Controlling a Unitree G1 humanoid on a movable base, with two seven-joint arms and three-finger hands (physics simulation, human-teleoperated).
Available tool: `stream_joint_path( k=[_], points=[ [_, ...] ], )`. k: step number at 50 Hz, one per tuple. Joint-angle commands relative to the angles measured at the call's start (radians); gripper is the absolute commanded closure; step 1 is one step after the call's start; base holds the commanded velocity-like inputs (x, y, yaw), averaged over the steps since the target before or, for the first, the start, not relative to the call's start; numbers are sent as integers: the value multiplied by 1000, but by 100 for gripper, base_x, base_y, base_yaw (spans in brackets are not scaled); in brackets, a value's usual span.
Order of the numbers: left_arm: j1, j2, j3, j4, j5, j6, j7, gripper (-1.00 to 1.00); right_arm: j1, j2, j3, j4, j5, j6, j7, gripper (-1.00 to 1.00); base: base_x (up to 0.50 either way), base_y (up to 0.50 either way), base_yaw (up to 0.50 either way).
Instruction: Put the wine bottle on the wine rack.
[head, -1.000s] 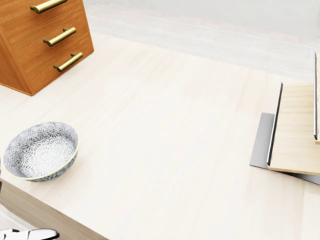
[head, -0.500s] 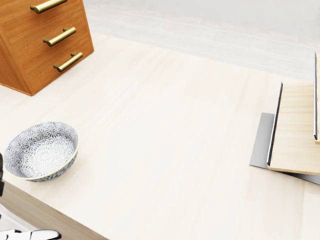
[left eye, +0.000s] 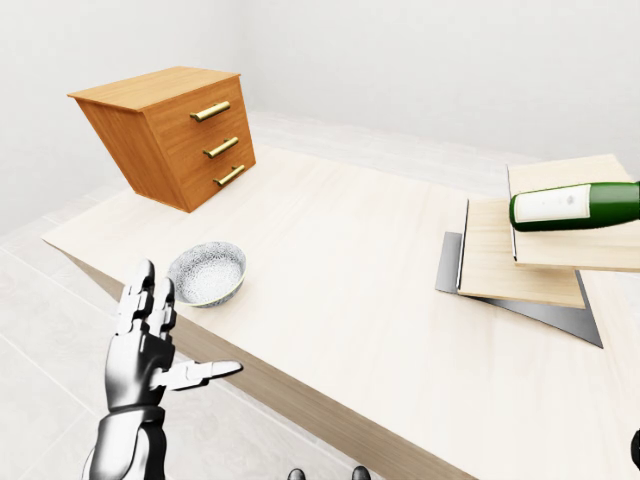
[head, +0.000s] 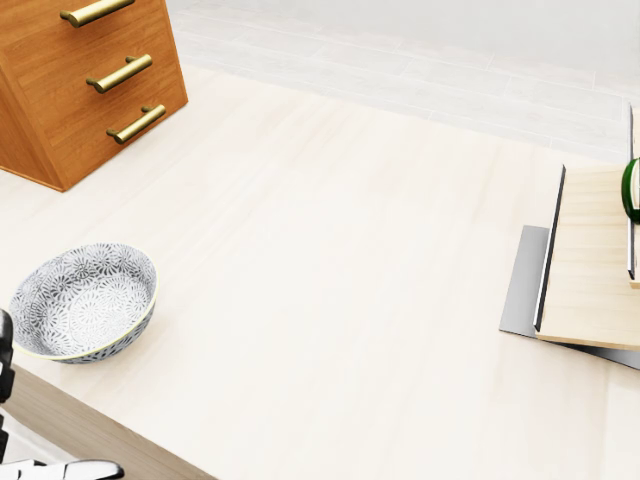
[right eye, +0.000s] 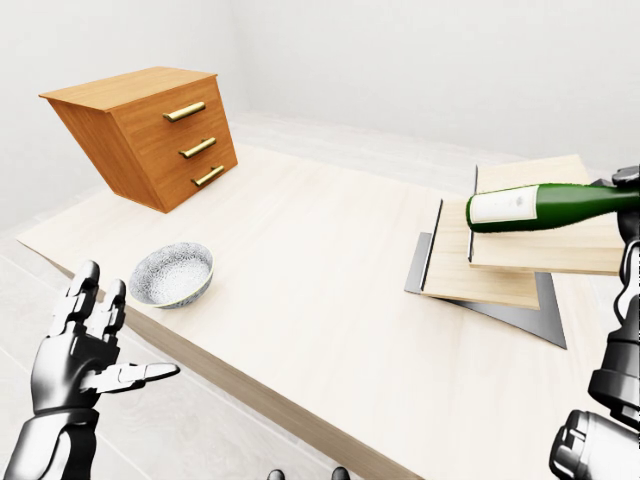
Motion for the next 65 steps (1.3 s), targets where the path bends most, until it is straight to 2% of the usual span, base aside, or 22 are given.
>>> stream_joint_path(
  k=[1, 10, 28, 57, 64, 65],
  points=[
    [6, -1, -4, -8, 2, 0, 3, -100, -21, 19, 16, 59, -9, 0, 29, 100, 0, 0, 0],
    [3, -1, -7, -5, 5, 0, 5, -100, -44, 33, 31, 103, -41, 0, 63, 100, 0, 0, 0],
    [-3, 4, 1, 27, 1, 0, 0, -100, -51, 42, 27, 102, -72, 0, 57, 100, 0, 0, 0],
    [11, -8, -32, -34, 21, 0, 14, -100, 71, 6, -56, 62, -48, 0, 28, 100, 0, 0, 0],
    [10, -5, -28, -17, 19, 0, 11, -100, 129, 5, -99, -6, -20, 0, -18, 100, 0, 0, -1],
    [9, -5, -29, -13, 19, 0, 10, -100, 134, 6, -106, -22, -11, 0, -28, 93, 0, 0, -1]
  ],
)
